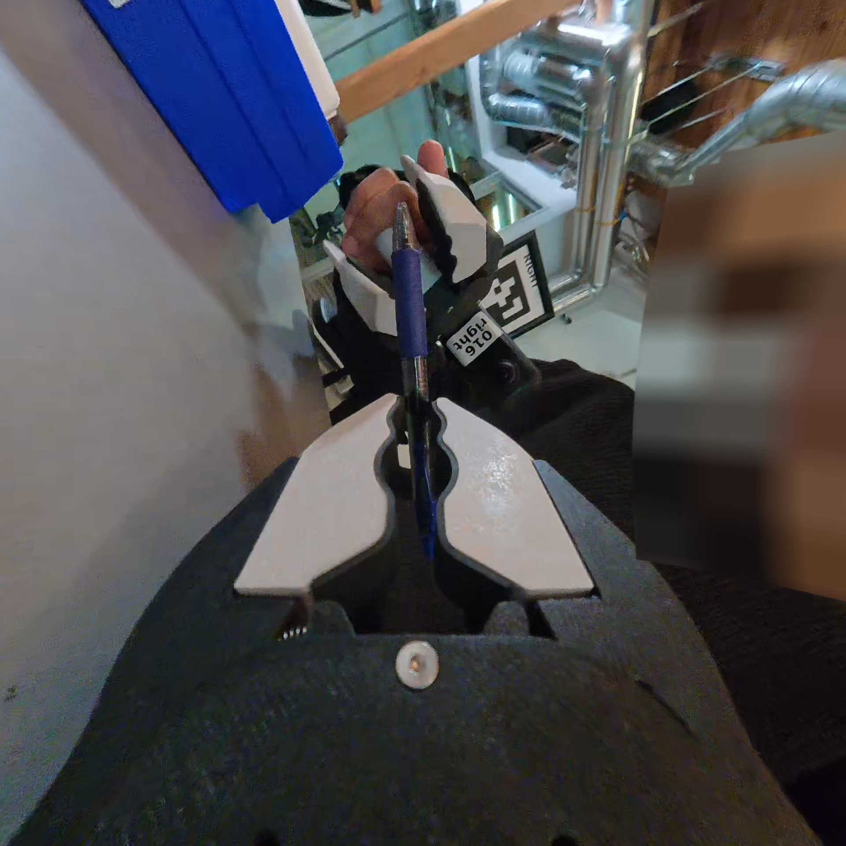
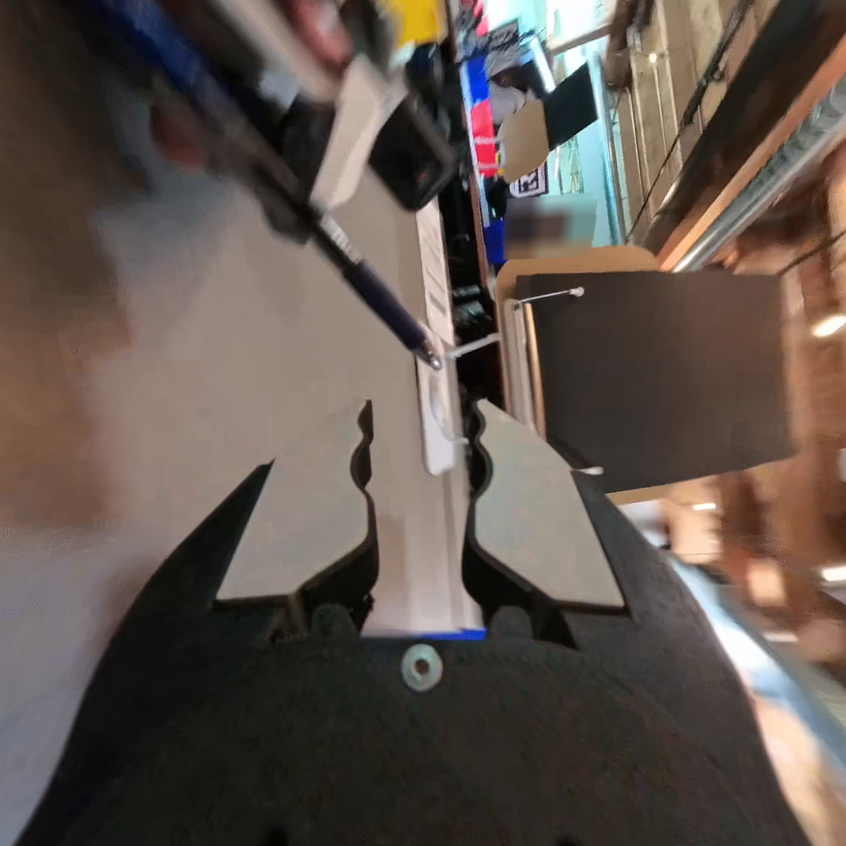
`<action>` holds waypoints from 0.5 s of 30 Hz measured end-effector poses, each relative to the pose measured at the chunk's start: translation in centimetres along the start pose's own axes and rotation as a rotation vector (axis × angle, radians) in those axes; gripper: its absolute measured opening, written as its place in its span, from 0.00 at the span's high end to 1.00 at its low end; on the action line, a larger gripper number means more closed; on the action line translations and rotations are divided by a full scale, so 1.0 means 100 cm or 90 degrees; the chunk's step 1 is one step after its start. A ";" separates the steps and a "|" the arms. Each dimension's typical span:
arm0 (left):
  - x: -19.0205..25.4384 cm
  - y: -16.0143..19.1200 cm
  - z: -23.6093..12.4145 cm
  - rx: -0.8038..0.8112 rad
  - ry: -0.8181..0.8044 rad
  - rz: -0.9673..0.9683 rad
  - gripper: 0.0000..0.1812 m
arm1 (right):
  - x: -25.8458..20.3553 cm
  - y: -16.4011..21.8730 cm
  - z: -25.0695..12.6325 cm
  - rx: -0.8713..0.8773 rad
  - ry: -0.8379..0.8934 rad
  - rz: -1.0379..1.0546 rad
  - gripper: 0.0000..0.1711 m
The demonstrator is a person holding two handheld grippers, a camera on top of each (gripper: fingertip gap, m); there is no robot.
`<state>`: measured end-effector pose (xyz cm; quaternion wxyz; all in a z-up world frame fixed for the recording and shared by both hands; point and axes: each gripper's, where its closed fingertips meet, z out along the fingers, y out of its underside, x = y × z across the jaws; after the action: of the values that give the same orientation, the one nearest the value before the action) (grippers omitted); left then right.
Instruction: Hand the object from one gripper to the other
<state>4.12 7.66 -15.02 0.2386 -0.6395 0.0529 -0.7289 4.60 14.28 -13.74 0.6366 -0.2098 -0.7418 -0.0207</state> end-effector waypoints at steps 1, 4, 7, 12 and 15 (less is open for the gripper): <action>0.001 0.003 0.001 -0.013 -0.009 0.008 0.95 | -0.007 0.003 0.002 -0.027 0.006 -0.094 0.80; 0.001 0.006 0.001 -0.014 -0.020 0.005 0.94 | -0.025 -0.007 0.006 -0.009 0.014 -0.251 0.86; -0.002 0.009 -0.002 -0.008 -0.025 -0.010 0.94 | -0.019 -0.028 0.007 0.029 0.043 -0.261 0.81; 0.001 0.017 -0.002 -0.019 -0.024 -0.010 0.95 | -0.020 -0.034 0.010 0.054 0.057 -0.293 0.83; 0.002 0.024 0.000 -0.037 -0.028 -0.011 0.94 | -0.019 -0.038 0.011 0.065 0.066 -0.300 0.87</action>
<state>4.80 5.51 -15.78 0.2144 -0.6628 0.0634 -0.7146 2.50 10.62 -14.86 0.6612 0.0029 -0.7366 -0.1419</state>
